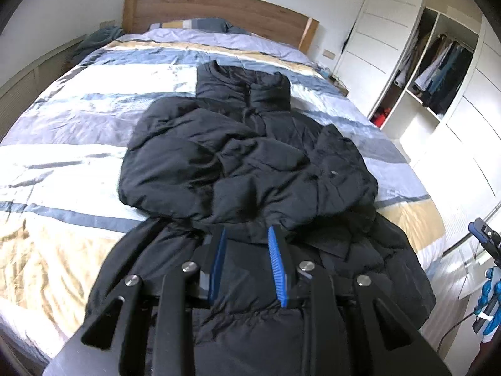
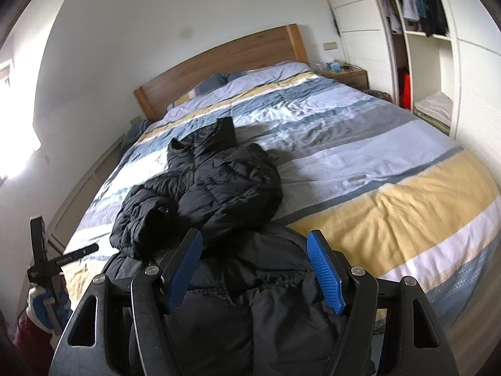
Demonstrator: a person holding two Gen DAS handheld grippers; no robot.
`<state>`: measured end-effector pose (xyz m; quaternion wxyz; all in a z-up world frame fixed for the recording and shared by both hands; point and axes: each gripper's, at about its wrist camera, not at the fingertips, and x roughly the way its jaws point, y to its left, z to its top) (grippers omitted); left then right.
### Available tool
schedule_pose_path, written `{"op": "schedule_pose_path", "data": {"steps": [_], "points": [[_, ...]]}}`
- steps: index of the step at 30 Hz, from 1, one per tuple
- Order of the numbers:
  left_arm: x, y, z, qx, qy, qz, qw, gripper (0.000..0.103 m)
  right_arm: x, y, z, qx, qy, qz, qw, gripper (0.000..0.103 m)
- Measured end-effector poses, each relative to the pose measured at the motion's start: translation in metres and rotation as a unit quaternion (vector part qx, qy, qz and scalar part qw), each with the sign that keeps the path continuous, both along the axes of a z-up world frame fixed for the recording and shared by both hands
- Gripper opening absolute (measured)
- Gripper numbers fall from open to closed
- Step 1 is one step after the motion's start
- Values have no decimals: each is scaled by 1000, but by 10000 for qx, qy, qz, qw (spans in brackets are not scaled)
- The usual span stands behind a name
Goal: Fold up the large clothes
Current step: 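Lay the held sleeve over the coat front and open the left tool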
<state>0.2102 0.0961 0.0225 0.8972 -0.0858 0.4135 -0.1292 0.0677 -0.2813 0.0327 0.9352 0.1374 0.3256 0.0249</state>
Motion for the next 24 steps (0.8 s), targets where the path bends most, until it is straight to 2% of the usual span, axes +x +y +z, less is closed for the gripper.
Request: {"op": "schedule_pose_path", "data": {"steps": [3,5,13,14,15,16,24], "points": [[-2,6,3,79,-70,113,9999,27,6,18,8,-190,6,206,9996,72],[-2,8,1,296,-19,160,9994,27,11,31,13,-269,-40,352,9990,75],[5,35,-12,527,127,262,9982,28,48,77,2,-334,106,806,9961,75],[7,38,-13,555,129,321,9979,31,55,84,-2,-365,154,902,9951,75],[10,43,-13,555,124,386,9976,44,60,90,-4,-387,189,969,9944,75],[13,49,-12,536,86,489,9973,52,64,95,-6,-407,216,1024,9937,75],[44,77,-12,571,101,833,9948,53,111,140,-16,-534,276,1549,9861,75]]}}
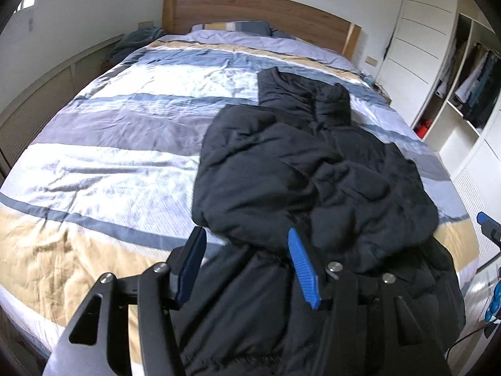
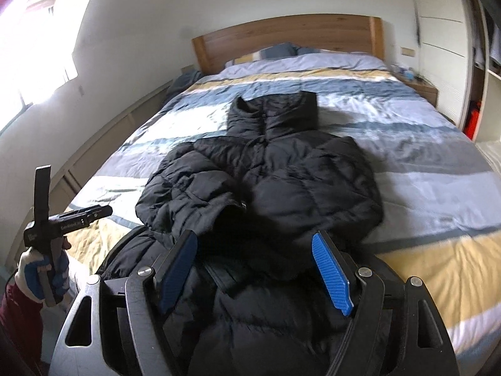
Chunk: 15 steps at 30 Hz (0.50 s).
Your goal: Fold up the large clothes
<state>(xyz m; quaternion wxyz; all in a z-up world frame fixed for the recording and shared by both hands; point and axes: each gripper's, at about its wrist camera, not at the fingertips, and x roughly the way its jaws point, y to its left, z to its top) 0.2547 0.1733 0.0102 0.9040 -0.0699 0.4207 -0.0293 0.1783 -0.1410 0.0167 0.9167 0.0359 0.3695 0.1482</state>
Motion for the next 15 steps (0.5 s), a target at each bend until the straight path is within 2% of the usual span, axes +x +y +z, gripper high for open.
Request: {"op": "schedule_pose_path", "data": {"steps": [6,15], "points": [[33,7,-5,187,99,64,9998,53,41,36,-7,40,3,421,9991,75],[93,-6,-27,-9,217,15,9998,53,85,90,-36,-172,169,1113,9935,75]]}}
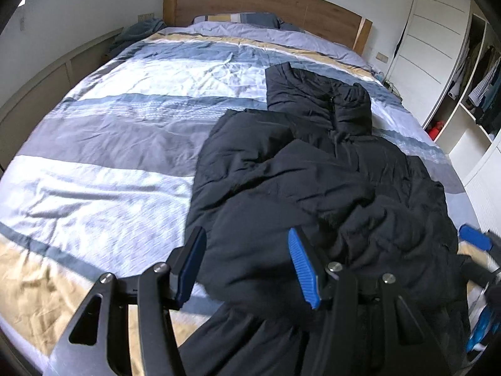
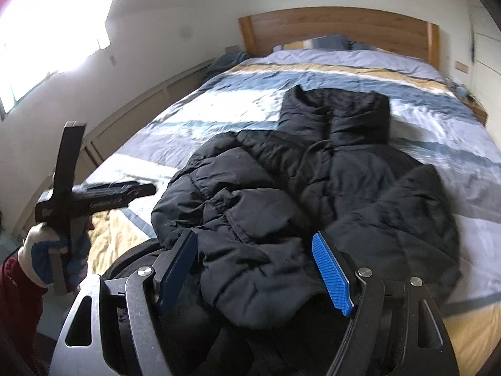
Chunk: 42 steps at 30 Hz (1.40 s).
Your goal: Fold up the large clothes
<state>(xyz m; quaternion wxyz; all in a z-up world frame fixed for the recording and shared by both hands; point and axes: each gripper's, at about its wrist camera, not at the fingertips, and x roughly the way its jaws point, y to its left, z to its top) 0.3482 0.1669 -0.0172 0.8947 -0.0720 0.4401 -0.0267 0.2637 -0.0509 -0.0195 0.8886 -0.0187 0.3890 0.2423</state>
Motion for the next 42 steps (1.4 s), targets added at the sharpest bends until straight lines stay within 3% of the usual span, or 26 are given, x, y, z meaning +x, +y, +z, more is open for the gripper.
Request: {"op": "schedule_pose_path", "data": {"steps": [4,10,15,22,27,30,42], "points": [[12,-14,-21,-53,183,-121,9997,53,7,2,-23,-213,133,72,9997,75],[12,-36,-57,210,461,-307,9982,53,14,-25,-64,-317,488,-222,9981,75],[9,-41,-61,301,542,-208,9979,54,14,-36,-84,-195,719,-306,9968,76],[-18,-61,-28,212,171,-319,9991,54,0,-45,-62,-37,515,-367,9980,75],[-26,-89,-45,241,494,-560,9969,54,-7,-62,-67,-149,584,-666,9960,75],[-33,-92,-49,227,601,-466,9968,54,-11,-67,-74,-308,684,-760,9943,75],[-95,-87,17,351,17,-372,9987,54,-69,-82,-28,-232,179,-957,9950,75]]}}
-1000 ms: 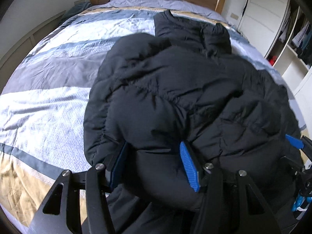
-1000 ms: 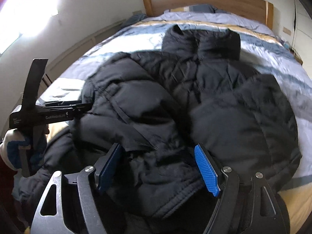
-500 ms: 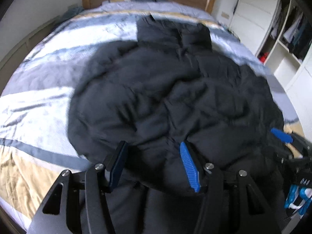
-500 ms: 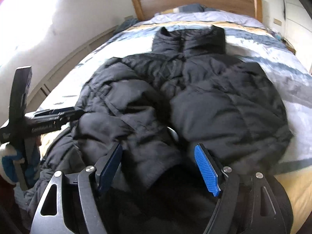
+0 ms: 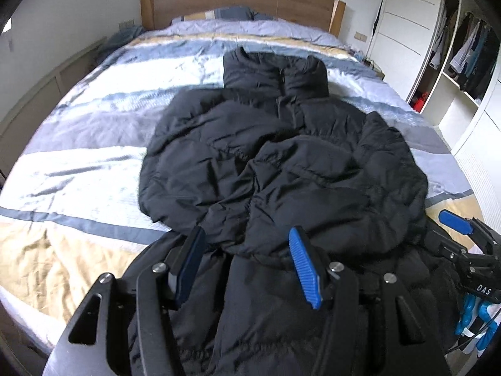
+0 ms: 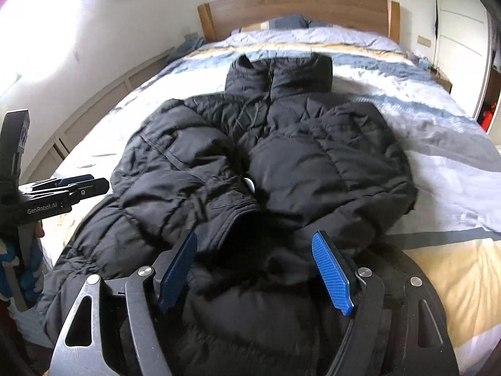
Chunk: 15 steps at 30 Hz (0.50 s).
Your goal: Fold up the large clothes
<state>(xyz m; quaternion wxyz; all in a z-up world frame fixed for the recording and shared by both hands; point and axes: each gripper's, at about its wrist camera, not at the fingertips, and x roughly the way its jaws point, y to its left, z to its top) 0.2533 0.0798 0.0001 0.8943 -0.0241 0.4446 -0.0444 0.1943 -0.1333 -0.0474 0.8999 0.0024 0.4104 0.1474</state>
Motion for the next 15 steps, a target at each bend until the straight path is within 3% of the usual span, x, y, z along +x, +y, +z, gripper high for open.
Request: {"op": "schedule_pose_path", "data": {"steps": [8,15], "points": [[-52,-14,44,465,-610,233,9968,54,-56,-13,27,27,-343,-144,9993,75],[-87,-18,55,378,-879,328,9949,54,-92,-34,48,97,-609,-439,9971,76]]}}
